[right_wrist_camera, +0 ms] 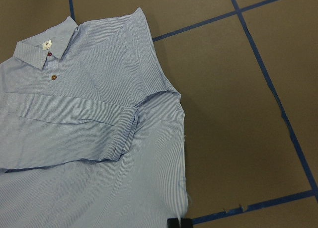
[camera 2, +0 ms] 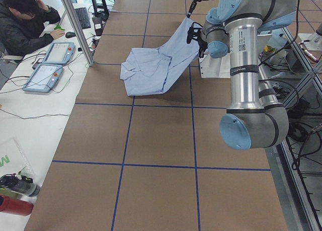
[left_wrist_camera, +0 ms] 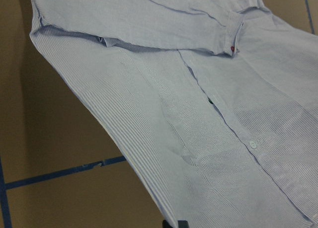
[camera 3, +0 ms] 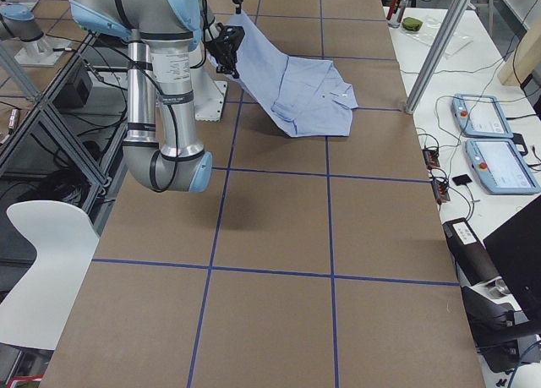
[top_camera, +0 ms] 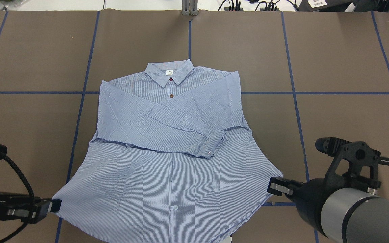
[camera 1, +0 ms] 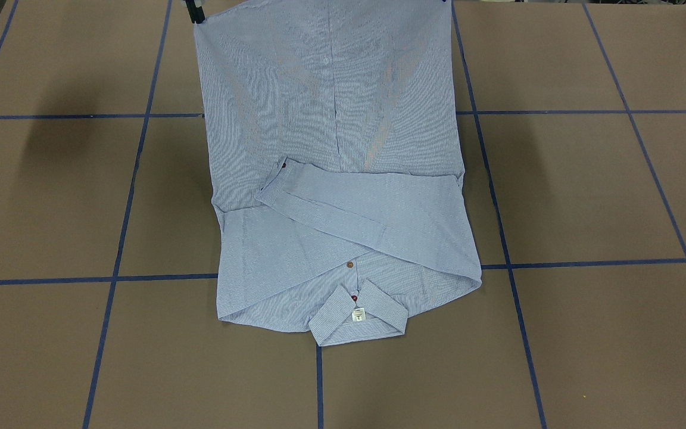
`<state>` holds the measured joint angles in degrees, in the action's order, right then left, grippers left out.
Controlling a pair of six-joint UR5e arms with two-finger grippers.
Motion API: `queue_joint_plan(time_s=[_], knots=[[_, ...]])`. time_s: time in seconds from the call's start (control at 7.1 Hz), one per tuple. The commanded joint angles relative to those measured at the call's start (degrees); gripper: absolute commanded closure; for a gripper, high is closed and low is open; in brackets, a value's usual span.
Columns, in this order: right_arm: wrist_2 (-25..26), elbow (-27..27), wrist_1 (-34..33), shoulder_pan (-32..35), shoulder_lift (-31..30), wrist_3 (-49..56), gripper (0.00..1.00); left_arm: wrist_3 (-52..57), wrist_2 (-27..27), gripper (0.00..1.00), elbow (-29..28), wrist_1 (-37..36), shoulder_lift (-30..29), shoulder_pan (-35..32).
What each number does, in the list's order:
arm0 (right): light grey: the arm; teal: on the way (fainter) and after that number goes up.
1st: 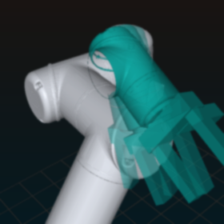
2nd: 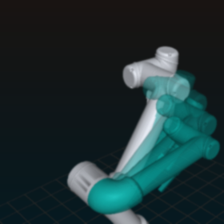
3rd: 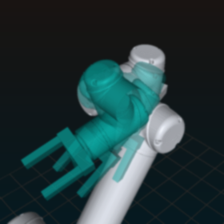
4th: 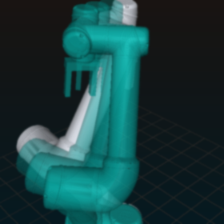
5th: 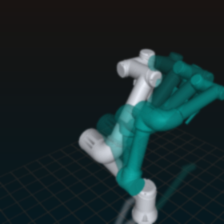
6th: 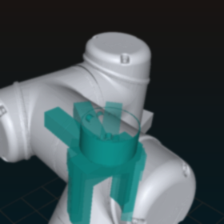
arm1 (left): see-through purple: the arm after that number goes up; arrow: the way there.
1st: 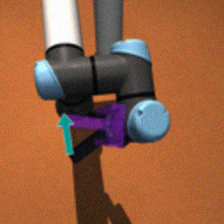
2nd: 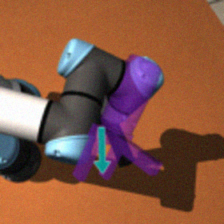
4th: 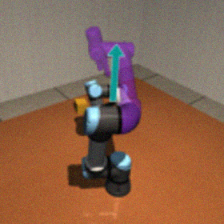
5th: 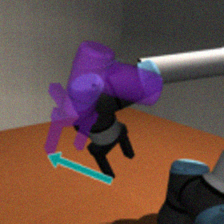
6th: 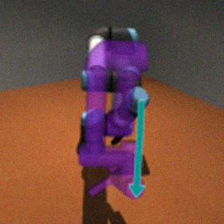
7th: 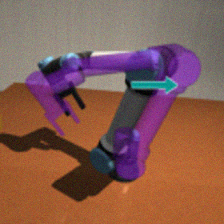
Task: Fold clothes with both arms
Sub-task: 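Lift the hem with both grippers and fold it toward the collar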
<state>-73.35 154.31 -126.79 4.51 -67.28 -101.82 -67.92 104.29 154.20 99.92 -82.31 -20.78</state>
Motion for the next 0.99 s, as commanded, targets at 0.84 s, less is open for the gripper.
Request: queue_joint_plan(time_s=[0.84], knots=[[-7.41,-33.06,24.17,25.79,6.46,21.37,1.00,23.23,-7.16,1.00,-34.91,-8.35,-27.10,-18.60]])
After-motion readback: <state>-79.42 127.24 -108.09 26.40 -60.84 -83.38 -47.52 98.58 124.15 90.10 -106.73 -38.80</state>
